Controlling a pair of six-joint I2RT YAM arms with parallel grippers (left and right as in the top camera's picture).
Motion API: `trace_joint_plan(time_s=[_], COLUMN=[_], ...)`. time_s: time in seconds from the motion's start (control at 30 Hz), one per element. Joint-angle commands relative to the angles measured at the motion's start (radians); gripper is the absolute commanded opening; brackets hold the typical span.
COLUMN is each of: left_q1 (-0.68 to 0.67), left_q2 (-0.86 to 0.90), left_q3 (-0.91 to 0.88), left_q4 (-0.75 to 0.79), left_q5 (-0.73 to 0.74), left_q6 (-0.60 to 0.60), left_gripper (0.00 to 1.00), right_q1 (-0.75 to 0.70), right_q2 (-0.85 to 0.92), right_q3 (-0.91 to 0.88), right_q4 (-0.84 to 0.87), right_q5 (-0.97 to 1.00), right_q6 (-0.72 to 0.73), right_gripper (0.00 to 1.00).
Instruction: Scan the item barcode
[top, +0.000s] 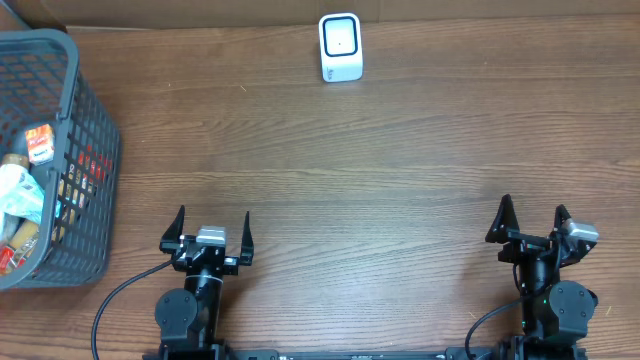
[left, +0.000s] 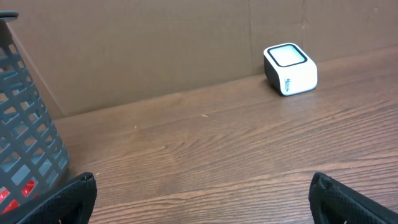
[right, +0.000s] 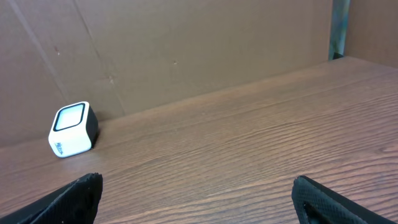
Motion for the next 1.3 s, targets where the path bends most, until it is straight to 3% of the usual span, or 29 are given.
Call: trace_joint_plan(time_s=[0.0, 1.27], left_q1=[-0.007, -0.007], left_q2=[-0.010, -0.010], left_q3=[-0.004, -0.004], left_q4=[-0.002, -0.002], left_q5=[-0.007, -0.005], left_q6=[0.015, 0.006], left_gripper=[1.00, 1.00], right_q1=[0.001, 0.001], right_q2=[-0.009, -0.009], right_q3=[-0.010, -0.010], right_q4=[0.006, 0.006], right_q5=[-0.002, -0.004], right_q6=[-0.001, -0.001], right_gripper=[1.00, 1.00])
